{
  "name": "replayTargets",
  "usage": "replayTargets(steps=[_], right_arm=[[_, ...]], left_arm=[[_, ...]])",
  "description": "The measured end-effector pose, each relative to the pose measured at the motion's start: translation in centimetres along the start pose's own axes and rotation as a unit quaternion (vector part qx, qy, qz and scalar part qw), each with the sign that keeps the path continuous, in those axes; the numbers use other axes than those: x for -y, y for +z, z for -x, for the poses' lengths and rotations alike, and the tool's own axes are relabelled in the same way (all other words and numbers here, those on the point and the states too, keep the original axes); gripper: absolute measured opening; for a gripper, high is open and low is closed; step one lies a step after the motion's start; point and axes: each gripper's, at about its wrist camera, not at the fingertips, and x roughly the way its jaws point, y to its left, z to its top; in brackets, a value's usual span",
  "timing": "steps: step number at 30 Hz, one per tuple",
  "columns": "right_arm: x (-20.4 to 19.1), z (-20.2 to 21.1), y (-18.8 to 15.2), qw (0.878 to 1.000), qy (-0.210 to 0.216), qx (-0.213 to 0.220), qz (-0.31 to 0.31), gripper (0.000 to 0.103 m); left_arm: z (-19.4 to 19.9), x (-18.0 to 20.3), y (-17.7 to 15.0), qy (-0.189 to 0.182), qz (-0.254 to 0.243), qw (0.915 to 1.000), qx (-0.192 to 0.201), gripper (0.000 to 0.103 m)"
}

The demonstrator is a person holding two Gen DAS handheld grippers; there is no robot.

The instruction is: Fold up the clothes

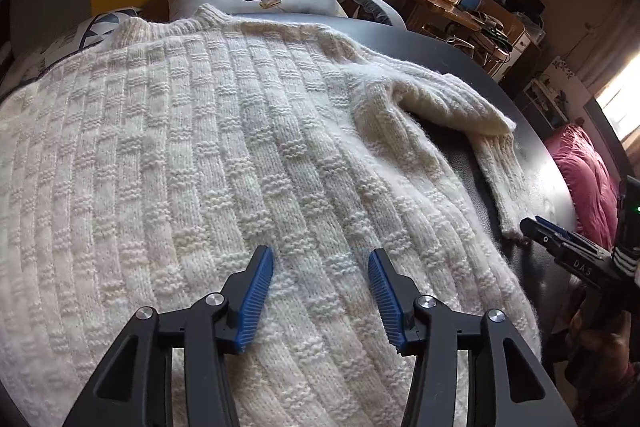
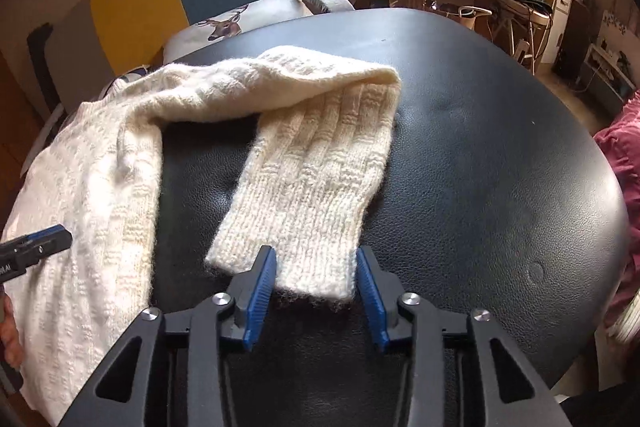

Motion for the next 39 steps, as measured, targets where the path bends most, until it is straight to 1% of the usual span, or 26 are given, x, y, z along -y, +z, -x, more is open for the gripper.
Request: replayTargets(steps=[2,3,5,7,9,12,13,14,16,17,19,21,23,26,28,30,32,33,34,35,36,37,38,39], right_arm=[[1.4,0.4,0.0,0.999,0.030,-0.007,-0.038,0.042],[1.8,0.5,0.0,0.998,0.039,-0.009,-0.048,0.046],[2.6,0.8,-0.2,0.996,0.057,-0.011,-0.065,0.047],[2.9,0.9,-0.4,0.994,0.075,-0.008,-0.080,0.051],[3.0,0.8,-0.4,0.993,0.078,-0.003,-0.088,0.052],[1.2,0.0,0.3,0.998,0.042,0.003,-0.038,0.052],[0.6,-0.3,0.5,0.999,0.029,0.005,-0.020,0.046],[-0.1,-0.4,0.5,1.000,0.013,0.004,0.004,0.042],[-1.4,-0.5,0.5,0.998,-0.020,-0.002,0.056,0.025],[-2.0,-0.6,0.4,0.996,-0.036,-0.005,0.081,0.023],[-3.3,-0.7,0.4,0.989,-0.069,-0.010,0.132,0.015],[-3.7,-0.5,0.7,0.977,-0.112,-0.021,0.182,0.013],[-2.6,0.1,1.1,0.962,-0.164,-0.027,0.218,0.013],[0.7,2.4,2.5,0.945,-0.237,-0.022,0.224,0.013],[3.7,4.0,3.4,0.943,-0.265,-0.023,0.202,0.013],[6.6,4.9,4.2,0.945,-0.281,-0.026,0.164,0.013],[9.6,5.8,4.7,0.957,-0.270,-0.022,0.106,0.018],[11.0,6.2,4.9,0.963,-0.258,-0.019,0.071,0.025],[12.4,6.8,4.8,0.972,-0.235,-0.014,0.026,0.025],[14.0,7.5,4.5,0.982,-0.185,-0.002,-0.033,0.025],[15.5,8.2,4.0,0.987,-0.128,0.012,-0.095,0.028],[16.8,8.4,3.1,0.986,-0.054,0.019,-0.158,0.029],[18.0,8.4,2.2,0.975,0.025,0.025,-0.220,0.029],[18.7,7.9,0.9,0.960,0.074,0.025,-0.271,0.029]], left_arm=[[0.0,0.2,-0.1,0.002,-0.007,1.0000,0.001,0.055],[-0.1,0.3,-0.1,0.003,-0.011,0.9999,0.001,0.056],[-0.1,0.1,0.0,0.000,-0.007,1.0000,0.001,0.056],[-0.1,0.0,0.1,-0.005,-0.002,1.0000,0.001,0.058],[-0.1,-0.1,0.1,-0.008,0.001,1.0000,0.000,0.059],[-0.2,0.0,0.1,-0.009,-0.003,1.0000,-0.001,0.062],[-0.2,0.1,0.1,-0.007,-0.005,1.0000,-0.001,0.063],[-0.2,0.2,0.1,-0.006,-0.007,1.0000,-0.001,0.063],[-0.3,0.4,0.1,-0.006,-0.012,0.9999,0.000,0.066],[-0.4,0.5,0.1,-0.006,-0.016,0.9999,0.000,0.067],[-0.5,0.7,0.0,-0.005,-0.023,0.9997,0.001,0.070],[-0.4,0.8,-0.1,-0.003,-0.028,0.9996,0.002,0.071],[-0.4,0.8,-0.1,-0.006,-0.031,0.9995,0.002,0.071],[-0.4,0.4,-0.1,-0.016,-0.026,0.9995,0.003,0.071],[-0.4,0.3,0.0,-0.019,-0.023,0.9996,0.001,0.071],[-0.3,0.5,0.3,-0.018,-0.020,0.9996,-0.007,0.071],[-0.2,0.4,0.9,-0.022,-0.011,0.9995,-0.019,0.071],[-0.2,0.3,1.2,-0.024,-0.007,0.9994,-0.025,0.071],[-0.2,0.3,1.5,-0.026,-0.003,0.9992,-0.029,0.071],[0.0,0.3,1.7,-0.025,-0.003,0.9992,-0.030,0.071],[0.1,0.4,1.9,-0.023,-0.004,0.9993,-0.029,0.071],[0.1,0.4,2.1,-0.019,-0.006,0.9994,-0.029,0.071],[0.1,0.4,2.3,-0.013,-0.008,0.9995,-0.029,0.071],[0.0,0.4,2.5,-0.012,-0.008,0.9994,-0.032,0.071]])
